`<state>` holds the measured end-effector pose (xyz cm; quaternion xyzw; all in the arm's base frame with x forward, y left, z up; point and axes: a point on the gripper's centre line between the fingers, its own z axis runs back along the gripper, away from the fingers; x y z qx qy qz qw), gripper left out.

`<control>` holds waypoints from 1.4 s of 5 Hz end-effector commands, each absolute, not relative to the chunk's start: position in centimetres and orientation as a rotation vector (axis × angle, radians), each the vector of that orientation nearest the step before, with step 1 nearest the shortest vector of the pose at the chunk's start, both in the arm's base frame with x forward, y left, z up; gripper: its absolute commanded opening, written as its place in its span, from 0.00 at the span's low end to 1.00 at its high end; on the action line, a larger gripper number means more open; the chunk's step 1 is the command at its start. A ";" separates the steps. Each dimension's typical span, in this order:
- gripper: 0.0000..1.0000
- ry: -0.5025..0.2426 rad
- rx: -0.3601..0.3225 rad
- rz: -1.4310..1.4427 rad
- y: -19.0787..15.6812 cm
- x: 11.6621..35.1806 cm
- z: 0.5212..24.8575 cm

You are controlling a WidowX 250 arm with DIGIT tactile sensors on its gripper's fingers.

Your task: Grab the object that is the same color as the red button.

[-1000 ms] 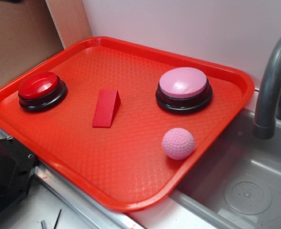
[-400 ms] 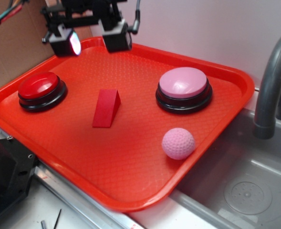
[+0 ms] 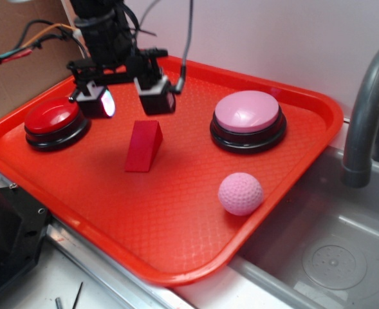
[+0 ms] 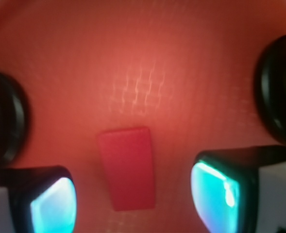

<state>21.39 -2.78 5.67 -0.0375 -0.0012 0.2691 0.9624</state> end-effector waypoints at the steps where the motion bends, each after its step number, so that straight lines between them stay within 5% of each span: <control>1: 1.00 -0.021 -0.052 0.472 -2.5 22.6 6.2; 3: 1.00 -0.021 -0.052 0.472 -2.5 22.6 6.2; 5: 1.00 0.011 -0.016 0.513 -2.4 22.5 2.7; 7: 1.00 0.036 -0.011 0.479 -3.6 23.2 1.7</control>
